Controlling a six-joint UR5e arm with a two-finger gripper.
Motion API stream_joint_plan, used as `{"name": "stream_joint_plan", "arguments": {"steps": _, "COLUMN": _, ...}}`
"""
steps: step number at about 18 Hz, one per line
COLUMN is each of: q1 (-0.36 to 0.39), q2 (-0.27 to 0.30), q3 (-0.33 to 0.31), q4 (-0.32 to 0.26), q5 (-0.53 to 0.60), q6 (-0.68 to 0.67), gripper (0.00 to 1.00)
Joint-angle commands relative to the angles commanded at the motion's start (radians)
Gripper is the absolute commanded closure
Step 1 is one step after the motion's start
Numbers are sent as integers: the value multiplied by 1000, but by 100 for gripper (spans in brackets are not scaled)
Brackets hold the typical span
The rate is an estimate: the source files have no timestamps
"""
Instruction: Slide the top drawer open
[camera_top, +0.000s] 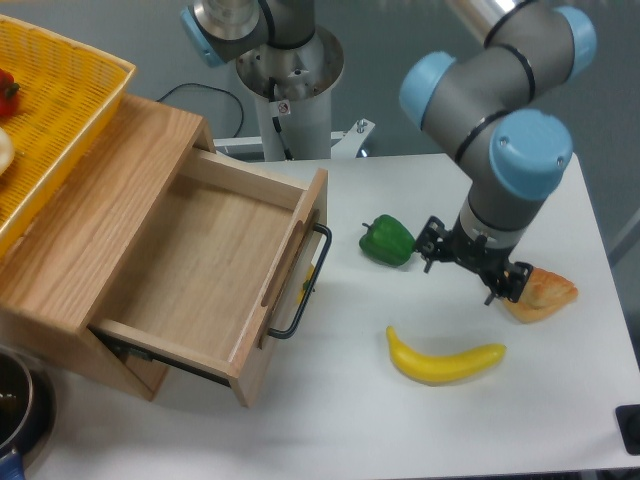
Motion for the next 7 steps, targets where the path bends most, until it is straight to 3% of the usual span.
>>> {"name": "stream_joint_plan", "arguments": {"steps": 7, "q1": -2, "q2": -38, "q3": 12, "q4": 21, "q5": 8, "q6": 6, "gripper": 0}}
